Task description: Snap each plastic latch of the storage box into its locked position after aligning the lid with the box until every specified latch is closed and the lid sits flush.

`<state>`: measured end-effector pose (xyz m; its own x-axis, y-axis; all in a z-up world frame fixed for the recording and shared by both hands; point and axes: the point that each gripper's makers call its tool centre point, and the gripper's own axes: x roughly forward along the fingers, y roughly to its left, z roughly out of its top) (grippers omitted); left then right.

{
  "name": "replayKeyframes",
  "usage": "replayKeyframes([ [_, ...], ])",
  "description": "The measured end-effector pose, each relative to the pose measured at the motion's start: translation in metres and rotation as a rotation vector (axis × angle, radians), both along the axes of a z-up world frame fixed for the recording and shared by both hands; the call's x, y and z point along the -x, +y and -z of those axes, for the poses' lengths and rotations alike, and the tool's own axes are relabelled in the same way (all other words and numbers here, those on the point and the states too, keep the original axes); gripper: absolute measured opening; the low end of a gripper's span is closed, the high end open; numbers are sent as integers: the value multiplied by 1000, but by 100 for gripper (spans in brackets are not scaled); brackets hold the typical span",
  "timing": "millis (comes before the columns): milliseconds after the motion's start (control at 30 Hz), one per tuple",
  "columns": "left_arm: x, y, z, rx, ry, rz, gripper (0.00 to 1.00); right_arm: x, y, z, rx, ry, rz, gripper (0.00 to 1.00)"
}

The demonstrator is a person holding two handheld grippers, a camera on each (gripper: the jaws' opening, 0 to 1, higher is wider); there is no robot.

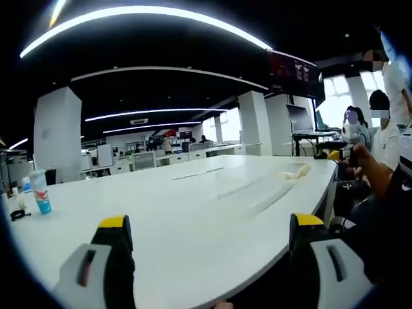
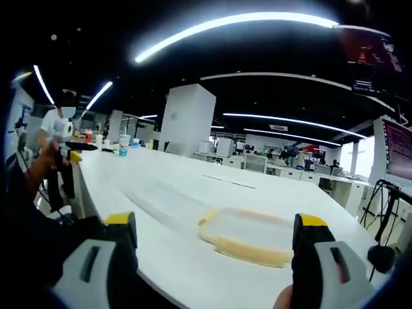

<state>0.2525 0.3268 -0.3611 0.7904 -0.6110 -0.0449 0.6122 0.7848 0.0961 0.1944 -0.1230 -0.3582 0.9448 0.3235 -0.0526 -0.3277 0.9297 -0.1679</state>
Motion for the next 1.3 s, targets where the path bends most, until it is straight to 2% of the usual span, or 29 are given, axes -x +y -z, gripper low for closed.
replayKeyframes([
  [67, 0, 2, -4, 5, -21, -5, 100, 0, 0, -1, 0, -1, 0, 100],
  [433, -2, 8, -10, 25, -39, -12, 100, 0, -4, -1, 15, -1, 13, 100],
  [633, -4, 11, -13, 44, -38, -19, 100, 0, -5, -1, 24, -3, 8, 100],
  [733, -5, 14, -9, 26, -33, -39, 100, 0, -6, 0, 30, -2, 9, 100],
  [800, -6, 15, -7, 3, -35, -47, 99, 0, -6, 0, 26, -1, 7, 100],
  [933, -1, 10, -9, 12, -32, -18, 94, 2, -3, 0, 2, 9, -12, 100],
  [1033, -1, 10, -13, 22, -48, -25, 92, 4, -2, -2, 31, -15, -7, 100],
  [1167, -3, 16, -15, 38, -56, -47, 92, 5, -1, -5, 29, -33, -5, 96],
  [1300, -2, 17, -14, 42, -53, -41, 91, 2, -12, -3, 38, -26, 34, 83],
])
